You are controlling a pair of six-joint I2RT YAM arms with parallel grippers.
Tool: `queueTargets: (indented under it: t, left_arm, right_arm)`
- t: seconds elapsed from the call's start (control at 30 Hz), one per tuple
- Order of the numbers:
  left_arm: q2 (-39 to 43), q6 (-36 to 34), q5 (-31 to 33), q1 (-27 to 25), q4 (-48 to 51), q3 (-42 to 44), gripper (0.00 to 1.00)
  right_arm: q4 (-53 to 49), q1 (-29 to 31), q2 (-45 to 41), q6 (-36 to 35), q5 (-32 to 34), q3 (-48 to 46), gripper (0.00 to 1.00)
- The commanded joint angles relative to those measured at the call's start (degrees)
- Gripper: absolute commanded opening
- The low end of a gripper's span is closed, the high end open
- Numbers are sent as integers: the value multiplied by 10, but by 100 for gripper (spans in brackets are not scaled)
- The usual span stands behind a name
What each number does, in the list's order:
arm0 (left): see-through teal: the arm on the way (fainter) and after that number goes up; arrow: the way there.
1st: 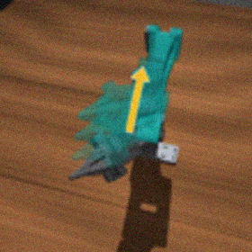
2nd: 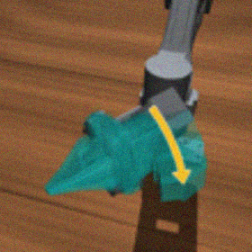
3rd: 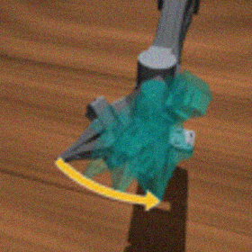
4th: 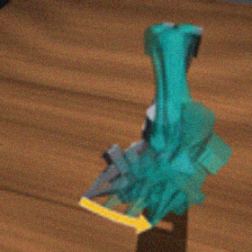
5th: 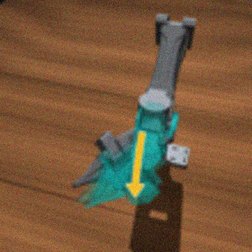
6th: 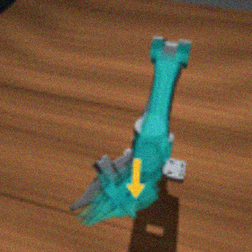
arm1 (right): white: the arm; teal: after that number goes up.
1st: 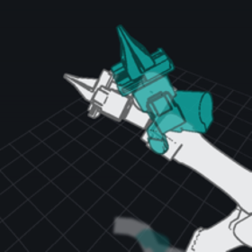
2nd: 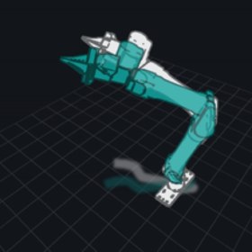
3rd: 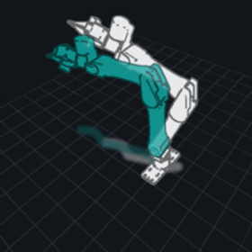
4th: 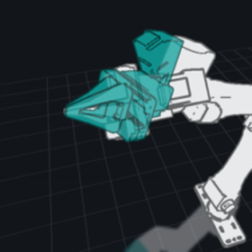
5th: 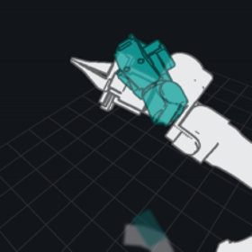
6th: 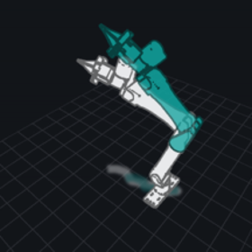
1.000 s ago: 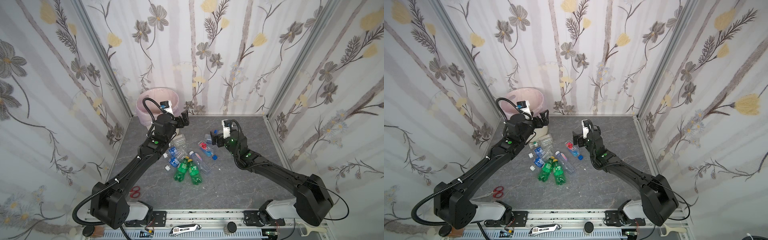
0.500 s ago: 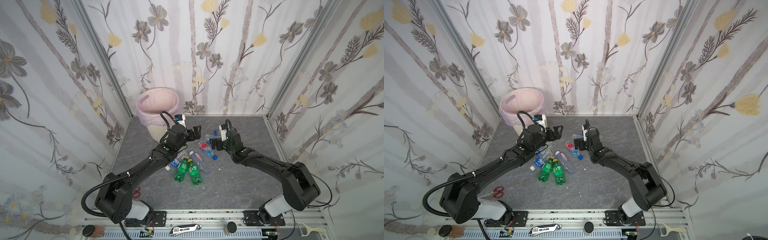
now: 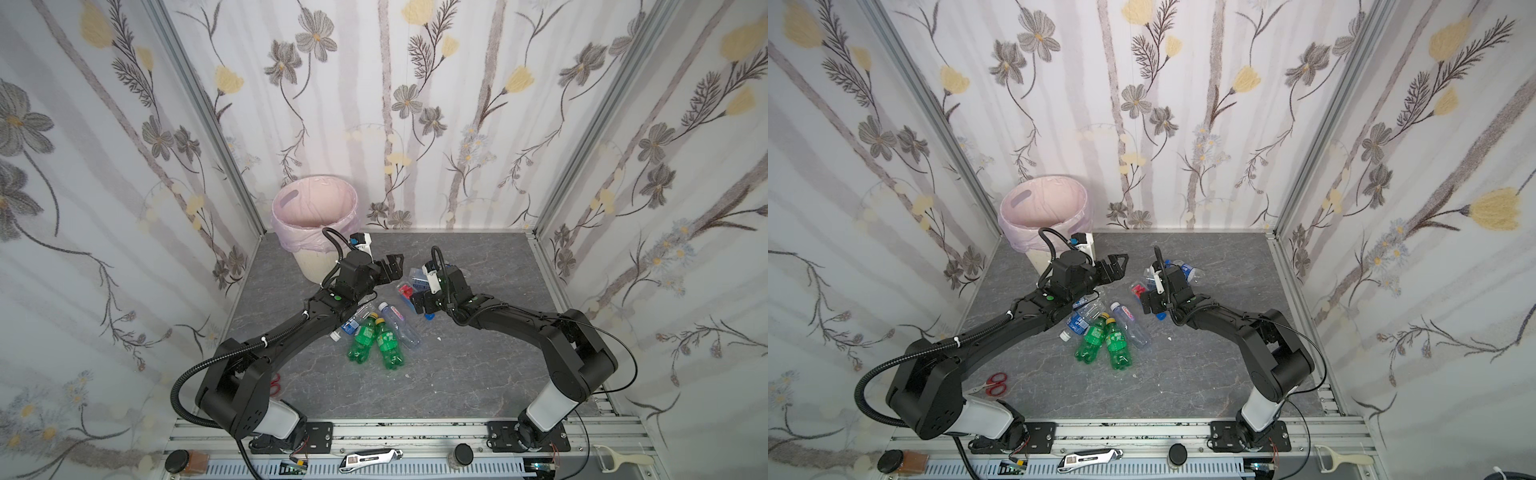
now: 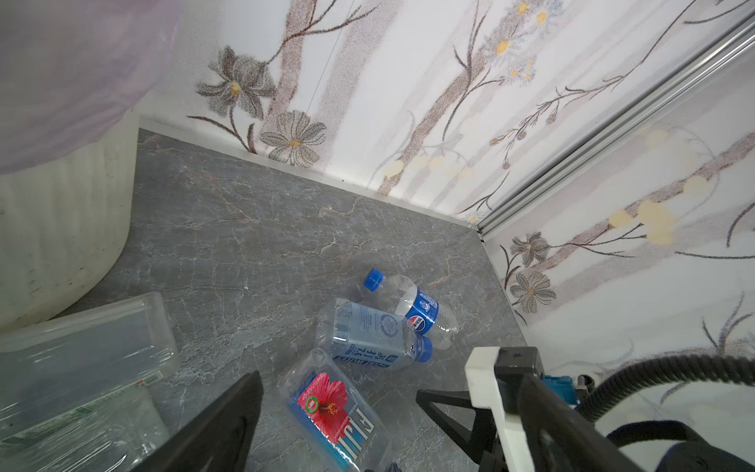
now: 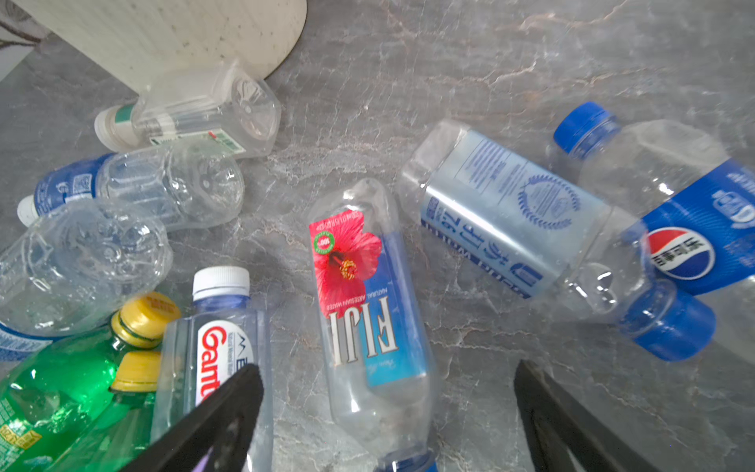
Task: Throw the plastic bottles in the bin
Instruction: 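Move both grippers back down over the bottle pile, then lower the right gripper onto the Fiji bottle and close it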
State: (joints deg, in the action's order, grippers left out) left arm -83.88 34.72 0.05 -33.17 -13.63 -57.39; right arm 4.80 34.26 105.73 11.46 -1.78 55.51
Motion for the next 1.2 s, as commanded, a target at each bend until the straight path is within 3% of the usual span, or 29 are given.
queueTargets:
  t: [0.0, 0.6, 1.17]
  left_arm:
    - [-6, 16, -9, 2, -18, -2, 100]
    - [-42, 57, -25, 17, -1, -10, 100]
    - [-53, 62, -40, 29, -1, -14, 100]
  right_arm:
    - [-17, 2, 11, -5, -16, 14, 96]
    - [-80, 6, 99, -4, -16, 80, 92]
    - [-102, 6, 125, -4, -22, 107, 74]
